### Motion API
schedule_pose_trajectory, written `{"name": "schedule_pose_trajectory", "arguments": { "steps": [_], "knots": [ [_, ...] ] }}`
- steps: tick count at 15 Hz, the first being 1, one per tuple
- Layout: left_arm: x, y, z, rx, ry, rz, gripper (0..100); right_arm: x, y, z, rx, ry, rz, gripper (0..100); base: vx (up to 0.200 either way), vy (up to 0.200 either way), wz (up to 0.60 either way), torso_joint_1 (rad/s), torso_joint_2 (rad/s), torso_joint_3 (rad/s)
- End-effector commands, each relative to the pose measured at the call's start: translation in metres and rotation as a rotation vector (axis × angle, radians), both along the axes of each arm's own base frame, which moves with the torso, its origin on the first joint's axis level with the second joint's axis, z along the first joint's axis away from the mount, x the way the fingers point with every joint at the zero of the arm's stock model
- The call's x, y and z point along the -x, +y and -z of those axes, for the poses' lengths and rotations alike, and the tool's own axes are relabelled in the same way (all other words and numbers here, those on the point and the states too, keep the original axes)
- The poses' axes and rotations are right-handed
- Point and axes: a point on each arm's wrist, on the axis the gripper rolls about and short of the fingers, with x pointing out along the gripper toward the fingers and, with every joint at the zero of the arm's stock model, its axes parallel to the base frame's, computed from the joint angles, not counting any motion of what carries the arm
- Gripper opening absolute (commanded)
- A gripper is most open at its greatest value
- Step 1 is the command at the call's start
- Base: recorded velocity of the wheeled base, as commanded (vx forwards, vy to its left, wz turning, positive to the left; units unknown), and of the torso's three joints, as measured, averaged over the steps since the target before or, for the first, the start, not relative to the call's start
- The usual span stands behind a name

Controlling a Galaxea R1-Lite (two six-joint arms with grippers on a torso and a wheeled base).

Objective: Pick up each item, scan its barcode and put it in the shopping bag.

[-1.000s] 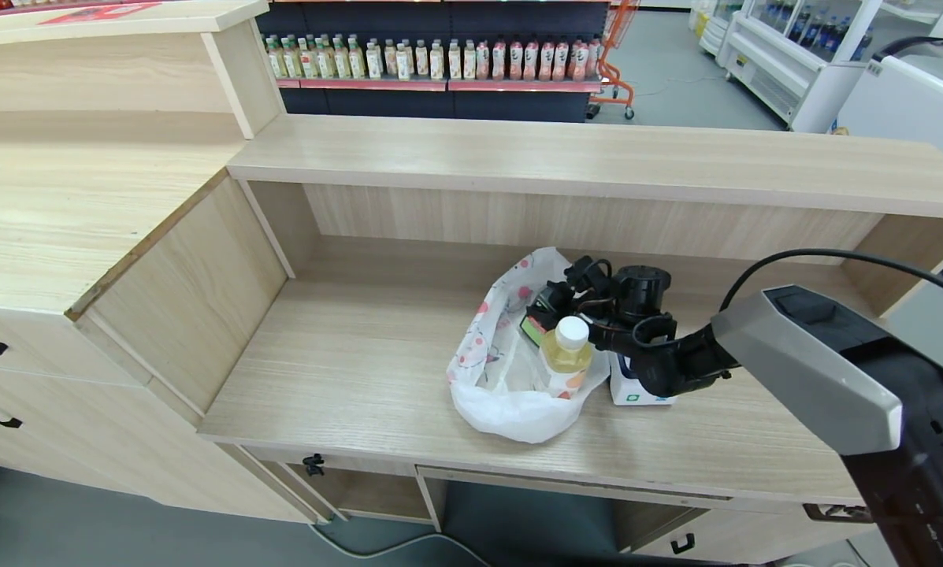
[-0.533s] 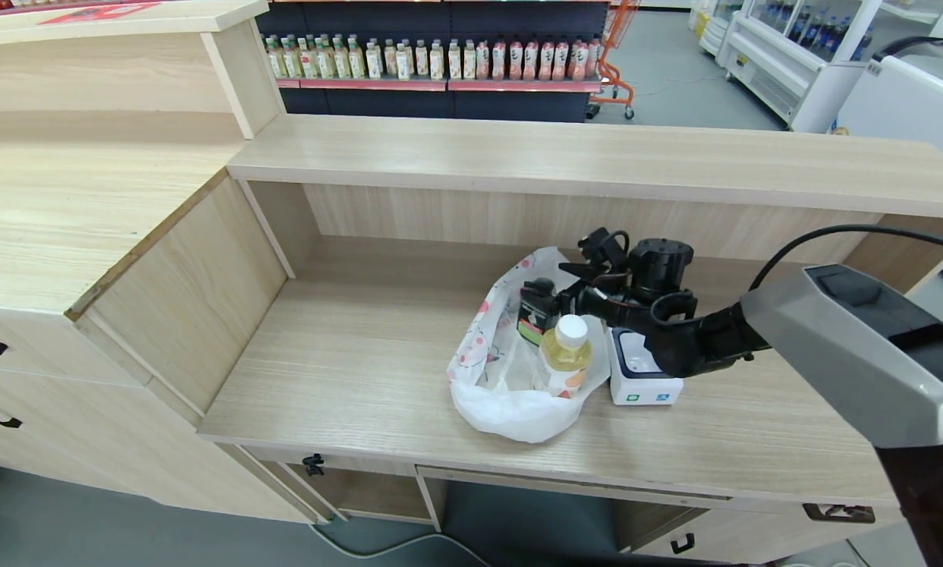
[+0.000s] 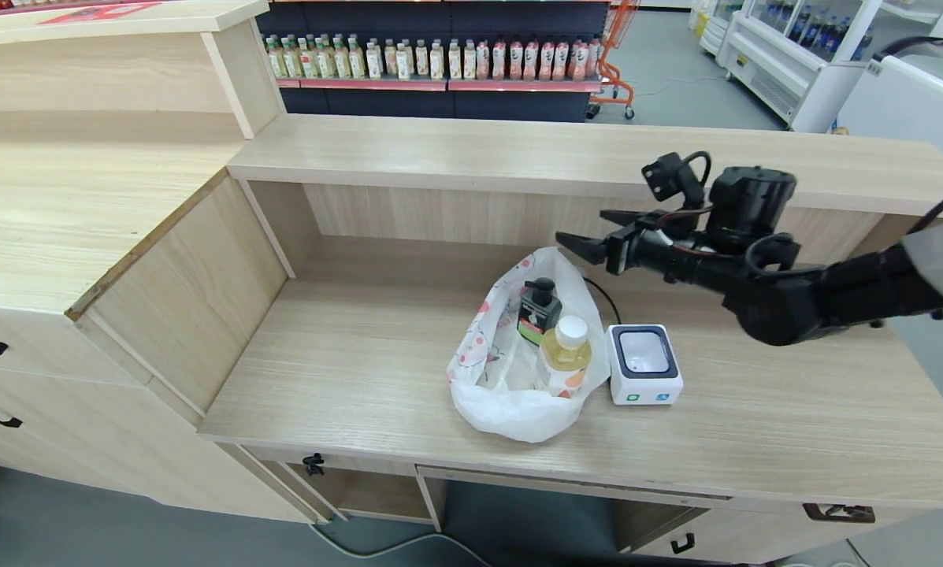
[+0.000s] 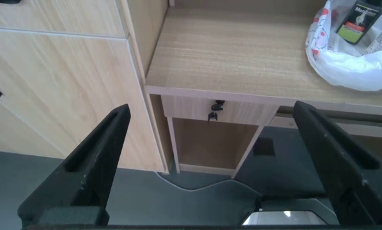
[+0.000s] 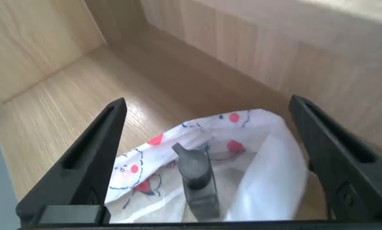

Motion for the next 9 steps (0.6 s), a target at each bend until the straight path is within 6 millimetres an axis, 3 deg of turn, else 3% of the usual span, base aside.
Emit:
{"name": "schedule_pose_trajectory", "arguments": {
  "steps": [1, 4, 6, 7, 8, 9],
  "knots": [
    [0.000, 0.000, 0.000, 0.000, 0.001, 0.000, 100, 0.096, -0.064, -0.057, -0.005, 0.014, 0.213, 100, 0.000, 0.000, 0.00, 0.000, 0.00, 0.000],
    [0.000, 0.000, 0.000, 0.000, -0.001, -0.002, 100, 0.176, -0.114, -0.048, -0.007, 0.043, 0.434, 100, 0.000, 0.000, 0.00, 0.000, 0.00, 0.000],
    [0.000, 0.000, 0.000, 0.000, -0.001, -0.002, 100, 0.241, -0.132, -0.017, -0.005, 0.083, 0.549, 100, 0.000, 0.000, 0.00, 0.000, 0.00, 0.000],
    [0.000, 0.000, 0.000, 0.000, 0.001, 0.000, 100, 0.259, -0.136, -0.009, -0.004, 0.084, 0.593, 100, 0.000, 0.000, 0.00, 0.000, 0.00, 0.000],
    [0.000, 0.000, 0.000, 0.000, -0.001, 0.000, 100, 0.298, -0.134, 0.013, -0.009, 0.086, 0.645, 100, 0.000, 0.000, 0.00, 0.000, 0.00, 0.000],
    [0.000, 0.000, 0.000, 0.000, 0.001, 0.000, 100, 0.325, -0.128, 0.024, -0.011, 0.081, 0.667, 100, 0.000, 0.000, 0.00, 0.000, 0.00, 0.000]
  ]
}}
